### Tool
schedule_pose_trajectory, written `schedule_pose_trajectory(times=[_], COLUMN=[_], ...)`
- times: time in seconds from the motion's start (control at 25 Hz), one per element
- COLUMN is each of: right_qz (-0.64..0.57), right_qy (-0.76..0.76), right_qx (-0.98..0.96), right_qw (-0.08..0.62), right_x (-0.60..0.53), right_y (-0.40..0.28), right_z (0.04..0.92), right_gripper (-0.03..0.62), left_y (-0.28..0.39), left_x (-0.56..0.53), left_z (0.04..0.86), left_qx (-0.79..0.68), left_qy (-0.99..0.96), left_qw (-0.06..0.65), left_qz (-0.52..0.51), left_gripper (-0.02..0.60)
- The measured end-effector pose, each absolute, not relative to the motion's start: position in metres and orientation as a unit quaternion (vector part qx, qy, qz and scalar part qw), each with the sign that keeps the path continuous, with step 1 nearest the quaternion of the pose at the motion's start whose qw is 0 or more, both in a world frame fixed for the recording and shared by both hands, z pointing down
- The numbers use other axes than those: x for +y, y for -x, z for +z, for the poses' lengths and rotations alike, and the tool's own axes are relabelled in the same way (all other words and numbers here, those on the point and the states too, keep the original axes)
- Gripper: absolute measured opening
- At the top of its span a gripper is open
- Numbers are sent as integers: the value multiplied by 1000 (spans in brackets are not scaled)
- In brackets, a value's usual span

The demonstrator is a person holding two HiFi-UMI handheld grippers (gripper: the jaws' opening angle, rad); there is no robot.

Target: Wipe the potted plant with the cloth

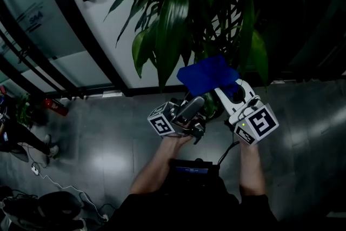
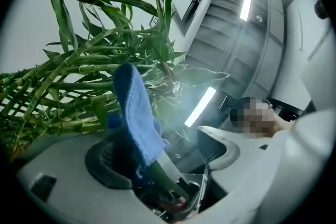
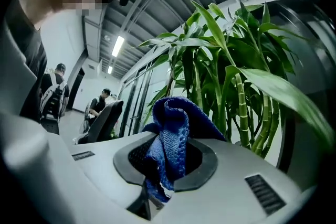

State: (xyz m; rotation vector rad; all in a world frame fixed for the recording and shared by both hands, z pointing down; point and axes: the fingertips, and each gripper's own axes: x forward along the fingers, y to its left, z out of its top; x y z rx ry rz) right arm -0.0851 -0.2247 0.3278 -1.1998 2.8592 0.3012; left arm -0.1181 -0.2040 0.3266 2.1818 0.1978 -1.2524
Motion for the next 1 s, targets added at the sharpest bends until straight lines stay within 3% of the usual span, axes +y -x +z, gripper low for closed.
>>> schedule_pose_trajectory(times=[0.32, 1.0], right_qz=[130, 110], right_qy=[357, 339], right_qx=[919, 920], right_qw=[-106, -164], right_x=[-188, -160], right_y=[103, 101], right_z=[365, 410], right_gripper=[78, 78], left_y=[125, 117], left_x=[-207, -207], left_z=[332, 332], left_qx=[67, 55], left_qy=[-816, -820], left_qw=[307, 308], left_qz=[-484, -478], left_gripper=[383, 385])
